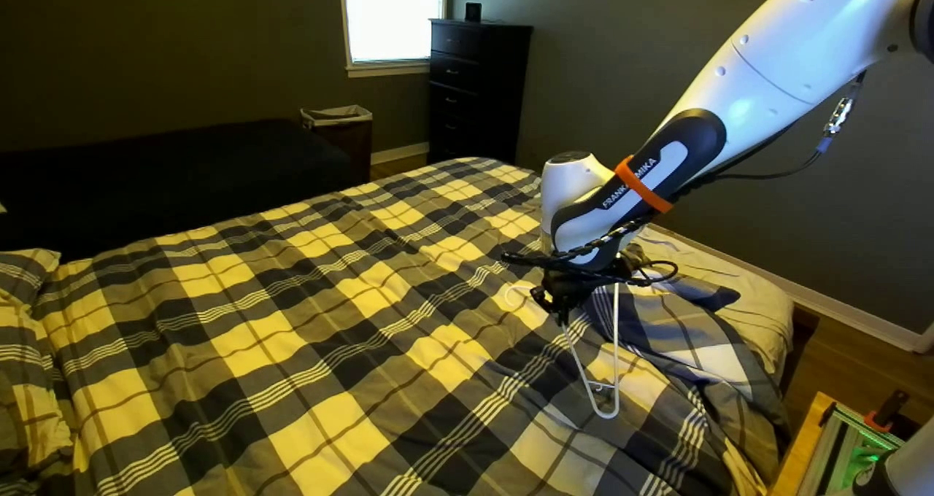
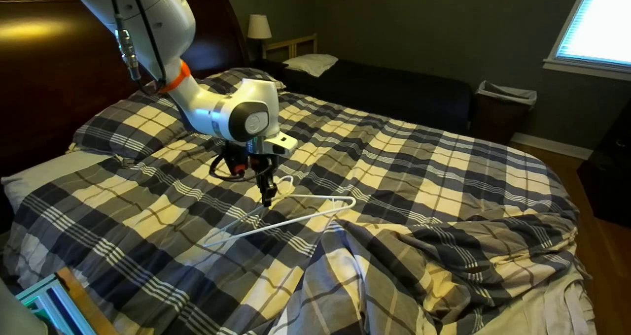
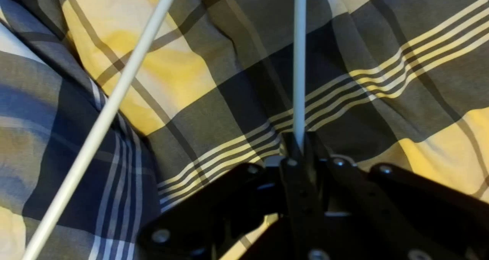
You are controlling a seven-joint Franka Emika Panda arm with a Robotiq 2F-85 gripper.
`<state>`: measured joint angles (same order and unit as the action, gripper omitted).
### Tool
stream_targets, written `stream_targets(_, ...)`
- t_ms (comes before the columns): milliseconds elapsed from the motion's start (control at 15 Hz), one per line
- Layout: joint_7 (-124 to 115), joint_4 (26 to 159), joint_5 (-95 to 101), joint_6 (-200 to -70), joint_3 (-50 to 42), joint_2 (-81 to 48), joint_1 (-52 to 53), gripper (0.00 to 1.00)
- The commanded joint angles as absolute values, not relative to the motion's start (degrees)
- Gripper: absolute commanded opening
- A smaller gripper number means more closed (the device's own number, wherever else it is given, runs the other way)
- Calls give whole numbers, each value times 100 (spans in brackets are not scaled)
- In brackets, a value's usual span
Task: Move the hanger to the right, then cover the hanger with the blanket
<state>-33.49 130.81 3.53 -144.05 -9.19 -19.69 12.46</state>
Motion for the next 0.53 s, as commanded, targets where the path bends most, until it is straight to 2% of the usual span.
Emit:
stream_targets(0, -3407, 13083, 431, -14387, -784, -1947, 1106, 9)
stream_targets(67, -3418, 13086, 433, -14387, -782, -1941, 1112, 9)
stream_targets(133, -3424, 13086, 433, -14387, -780, -1940, 1115, 2)
stream_targets(467, -3067, 13208, 368, -14434, -909, -1792, 686, 2)
